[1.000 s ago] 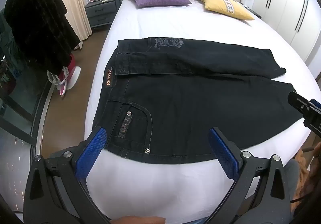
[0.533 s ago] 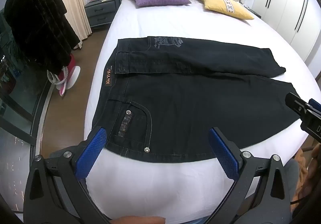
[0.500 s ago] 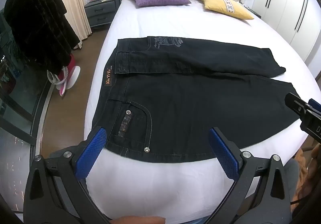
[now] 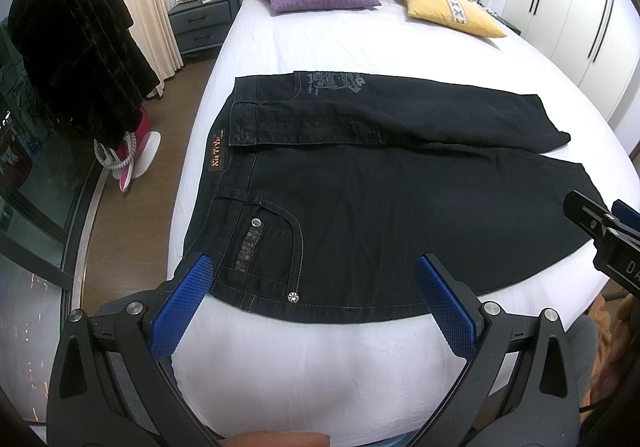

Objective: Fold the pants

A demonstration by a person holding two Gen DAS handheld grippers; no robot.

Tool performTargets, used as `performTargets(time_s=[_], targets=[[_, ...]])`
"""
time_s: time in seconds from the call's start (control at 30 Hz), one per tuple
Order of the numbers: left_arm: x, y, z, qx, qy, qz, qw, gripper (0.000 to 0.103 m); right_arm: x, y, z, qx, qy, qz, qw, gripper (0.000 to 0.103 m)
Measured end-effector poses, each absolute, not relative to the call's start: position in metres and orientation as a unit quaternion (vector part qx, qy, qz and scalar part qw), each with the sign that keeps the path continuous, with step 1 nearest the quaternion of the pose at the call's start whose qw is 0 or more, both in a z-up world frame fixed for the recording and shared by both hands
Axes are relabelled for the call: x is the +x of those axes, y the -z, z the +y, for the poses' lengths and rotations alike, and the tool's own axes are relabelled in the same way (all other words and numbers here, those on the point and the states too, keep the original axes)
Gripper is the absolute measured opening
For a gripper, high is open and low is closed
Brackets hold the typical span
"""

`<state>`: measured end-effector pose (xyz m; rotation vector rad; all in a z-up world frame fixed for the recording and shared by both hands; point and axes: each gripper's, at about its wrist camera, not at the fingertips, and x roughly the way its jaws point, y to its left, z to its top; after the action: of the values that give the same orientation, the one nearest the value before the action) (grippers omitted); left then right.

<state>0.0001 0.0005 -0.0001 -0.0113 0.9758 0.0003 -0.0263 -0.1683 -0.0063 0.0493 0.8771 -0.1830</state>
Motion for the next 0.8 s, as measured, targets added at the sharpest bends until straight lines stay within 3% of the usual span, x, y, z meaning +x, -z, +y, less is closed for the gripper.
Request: performTargets(time_s=[0.8], targets=[[-0.0023,0.004,-0.0012,-0.004,-0.001,0.47,0.883,0.103,-0.0269,0.0062,-0.1636,0.022,0.087,0.424,0.901,0.103]])
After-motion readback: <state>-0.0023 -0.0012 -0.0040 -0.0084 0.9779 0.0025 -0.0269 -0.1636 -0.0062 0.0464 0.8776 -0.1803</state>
